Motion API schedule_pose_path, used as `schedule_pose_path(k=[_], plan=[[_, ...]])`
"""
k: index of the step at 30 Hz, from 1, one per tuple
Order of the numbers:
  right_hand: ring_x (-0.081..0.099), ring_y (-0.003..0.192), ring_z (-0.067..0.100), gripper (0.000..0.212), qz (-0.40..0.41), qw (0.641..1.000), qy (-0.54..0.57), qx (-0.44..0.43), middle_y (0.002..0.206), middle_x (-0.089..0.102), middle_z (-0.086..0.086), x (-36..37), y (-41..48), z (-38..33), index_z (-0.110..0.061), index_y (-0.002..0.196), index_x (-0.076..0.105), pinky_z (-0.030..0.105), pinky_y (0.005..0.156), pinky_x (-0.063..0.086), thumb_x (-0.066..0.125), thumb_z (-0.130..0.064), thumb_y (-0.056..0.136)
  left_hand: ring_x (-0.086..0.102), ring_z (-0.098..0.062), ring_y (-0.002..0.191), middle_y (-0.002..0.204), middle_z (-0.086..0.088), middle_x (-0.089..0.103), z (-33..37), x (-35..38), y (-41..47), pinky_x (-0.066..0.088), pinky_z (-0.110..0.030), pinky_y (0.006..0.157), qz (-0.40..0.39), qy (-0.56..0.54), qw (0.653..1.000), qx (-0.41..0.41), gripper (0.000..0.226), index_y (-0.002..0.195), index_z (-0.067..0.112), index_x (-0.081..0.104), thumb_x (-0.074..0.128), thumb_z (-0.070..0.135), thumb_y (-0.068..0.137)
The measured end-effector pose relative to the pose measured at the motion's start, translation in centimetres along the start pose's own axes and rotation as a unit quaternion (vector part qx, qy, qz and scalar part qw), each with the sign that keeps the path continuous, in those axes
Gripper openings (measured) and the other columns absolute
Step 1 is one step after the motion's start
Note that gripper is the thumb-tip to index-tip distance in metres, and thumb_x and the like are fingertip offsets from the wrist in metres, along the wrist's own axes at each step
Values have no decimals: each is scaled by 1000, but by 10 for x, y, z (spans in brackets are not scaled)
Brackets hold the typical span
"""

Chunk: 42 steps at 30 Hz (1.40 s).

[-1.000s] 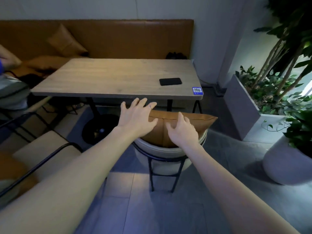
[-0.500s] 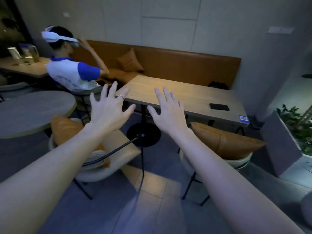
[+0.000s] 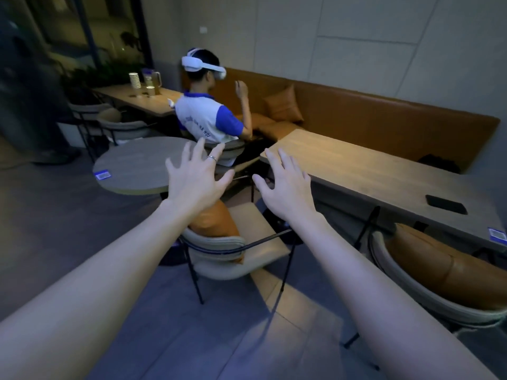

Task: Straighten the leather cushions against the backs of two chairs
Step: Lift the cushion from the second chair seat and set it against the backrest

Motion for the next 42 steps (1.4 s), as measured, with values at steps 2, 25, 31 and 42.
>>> schedule_pose_path(k=[2, 25, 31, 42], plan=[[22, 161, 30, 67, -13, 1000, 9, 0, 177, 24, 7, 20, 11, -9, -29, 167, 31, 62, 124, 25, 46, -53, 107, 11, -35, 159, 174, -9, 16, -18, 6, 6, 18, -70, 118, -5, -6, 1000, -19, 69, 163, 37, 25, 45, 62, 101], [15, 161, 37, 88, -331, 941, 38, 58, 180, 5, 9, 405, 205, 1, -29, 170, 11, 62, 122, 25, 49, -68, 101, 42, -40, 143, 157, -13, 46, -237, 284, 213, 39, -64, 110, -196, -137, 932, -274, 84, 158, 24, 36, 59, 65, 89], [1, 162, 44, 104, -397, 912, 46, 97, 179, -8, 10, 477, 216, 17, -36, 170, -3, 69, 124, 16, 53, -77, 92, 47, -38, 140, 153, -14, 48, -268, 377, 236, 43, -51, 112, -249, -219, 870, -364, 104, 160, 24, 32, 70, 73, 76], [3, 162, 42, 105, -386, 916, 45, 102, 180, -7, 7, 494, 221, 20, -43, 169, -4, 65, 124, 19, 55, -78, 90, 53, -34, 136, 154, -9, 50, -293, 440, 246, 42, -51, 116, -268, -361, 760, -469, 134, 163, 22, 18, 87, 69, 57]])
Point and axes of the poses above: each hand's wrist, its own y-axis towards the middle knuckle, its own x-axis out of the palm, z = x × y, the point moved 4 cm from there along y, towards the middle knuckle
